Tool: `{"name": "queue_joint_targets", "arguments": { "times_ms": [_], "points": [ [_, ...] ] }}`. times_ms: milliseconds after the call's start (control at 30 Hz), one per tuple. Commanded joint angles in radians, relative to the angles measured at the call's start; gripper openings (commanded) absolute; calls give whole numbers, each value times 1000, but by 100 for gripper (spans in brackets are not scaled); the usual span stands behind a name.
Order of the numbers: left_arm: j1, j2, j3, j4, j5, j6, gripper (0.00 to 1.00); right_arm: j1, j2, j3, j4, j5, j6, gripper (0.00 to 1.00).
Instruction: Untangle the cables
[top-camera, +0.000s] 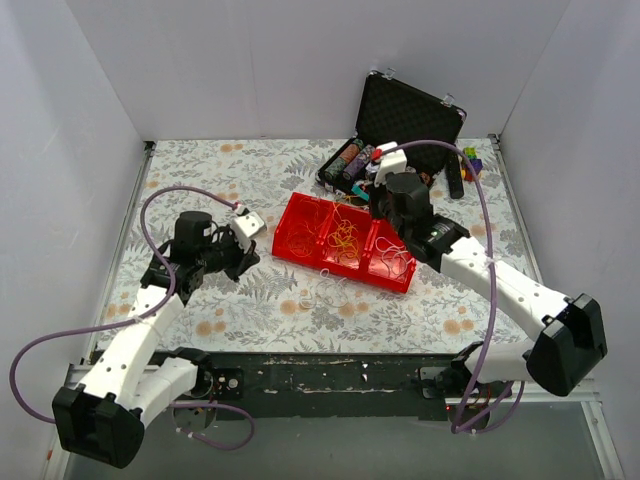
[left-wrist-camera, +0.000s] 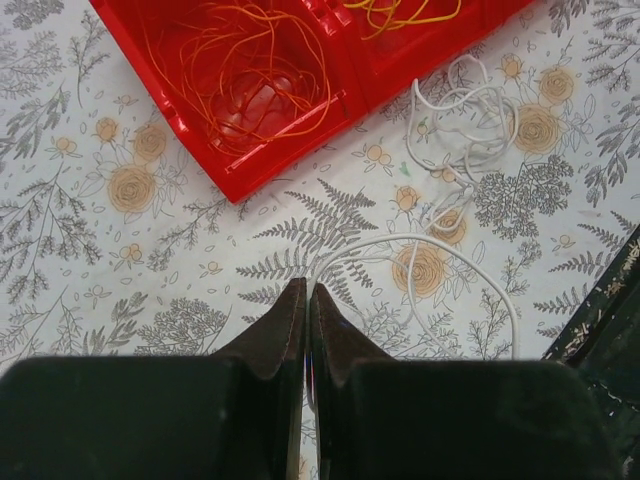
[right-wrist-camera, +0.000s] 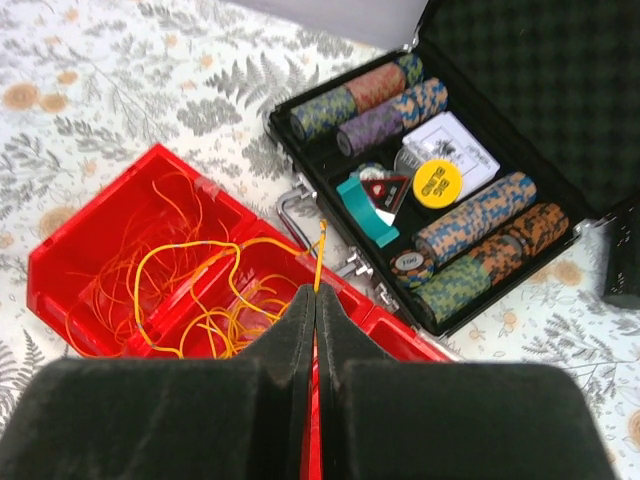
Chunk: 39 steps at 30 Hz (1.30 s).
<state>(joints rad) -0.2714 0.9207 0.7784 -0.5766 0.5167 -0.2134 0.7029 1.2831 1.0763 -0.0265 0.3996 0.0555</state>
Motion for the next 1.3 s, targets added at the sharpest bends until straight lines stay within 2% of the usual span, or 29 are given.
{"name": "queue_joint_targets", "arguments": {
  "times_ms": [0,267,433,500,533,567,600,633,833,1000,1133,1267],
  "points": [
    [-3,-32,67,-17,16,-20,0,-13,54,-33,56,-57,41,1],
    [-6,-31,150,-25,25,-43,0,-13,143,-104,48,-126,125,1],
    [-9,-17,203,-25,55,-73,0,-13,229,-58,-8,-168,161,1],
    [-12,-10,217,-23,59,-75,0,-13,260,-18,-55,-192,167,16],
    [-14,-6,220,-23,59,-72,0,-13,268,-6,-64,-199,168,31],
    [-15,1,226,-22,55,-70,0,-13,268,8,-76,-202,168,60],
    [-15,3,225,-23,55,-67,0,-14,265,23,-98,-196,167,78],
    [-17,7,228,-23,54,-66,0,-13,253,37,-113,-186,167,84],
    [-31,9,223,-9,49,-70,0,-26,112,80,-122,-156,136,86],
    [-63,30,251,7,37,-70,0,-29,6,126,-145,-179,144,83],
    [-127,95,333,17,13,-72,0,-34,-71,139,-176,-151,171,77],
    [-227,208,439,58,2,-89,0,-33,-206,100,-147,-50,188,72]
  ]
}}
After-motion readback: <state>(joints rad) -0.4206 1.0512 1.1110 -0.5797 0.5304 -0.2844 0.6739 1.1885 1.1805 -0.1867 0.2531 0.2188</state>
